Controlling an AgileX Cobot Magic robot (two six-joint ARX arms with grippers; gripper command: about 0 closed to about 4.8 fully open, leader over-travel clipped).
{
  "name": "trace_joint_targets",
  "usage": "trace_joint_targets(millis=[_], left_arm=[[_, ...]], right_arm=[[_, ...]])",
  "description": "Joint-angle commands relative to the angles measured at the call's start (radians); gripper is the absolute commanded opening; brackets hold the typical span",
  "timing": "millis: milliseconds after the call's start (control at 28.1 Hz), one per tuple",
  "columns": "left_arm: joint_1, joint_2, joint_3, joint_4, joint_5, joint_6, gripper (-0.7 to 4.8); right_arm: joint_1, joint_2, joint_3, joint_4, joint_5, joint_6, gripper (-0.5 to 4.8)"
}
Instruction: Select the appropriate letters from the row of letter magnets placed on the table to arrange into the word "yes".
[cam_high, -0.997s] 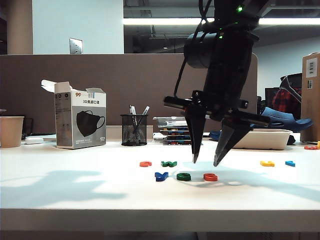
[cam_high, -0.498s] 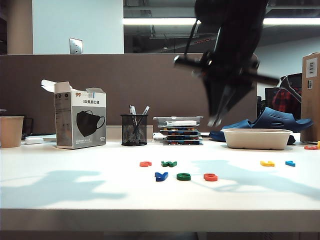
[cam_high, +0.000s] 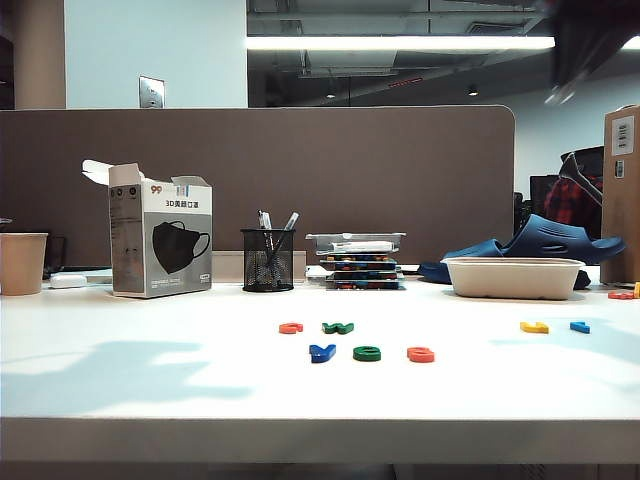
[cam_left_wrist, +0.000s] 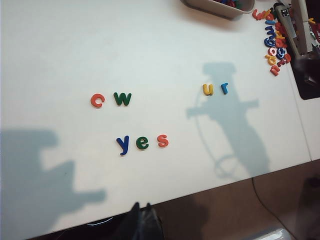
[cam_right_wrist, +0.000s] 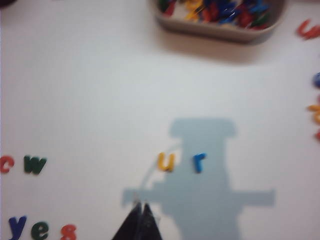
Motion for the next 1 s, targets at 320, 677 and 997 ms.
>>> trace_joint_targets(millis=[320, 677, 997], left_arm=[[0.001, -0.003, 0.004, 0.006, 0.0, -0.003, -0.05], [0.001, -0.003, 0.004, 0.024, 0.001, -0.003, -0.05], [0.001, -0.003, 0.004, 0.02, 0.001, -0.002, -0.05]], right_arm=[[-0.172, -0.183, -0.003, 0.001, 0.001, -0.073, -0.06], [-0.185, -0.423, -0.183, 0.067, 0.026, -0.085, -0.06], [-0.237, -0.646, -0.475, 0.15, 0.055, -0.092, -0.06]])
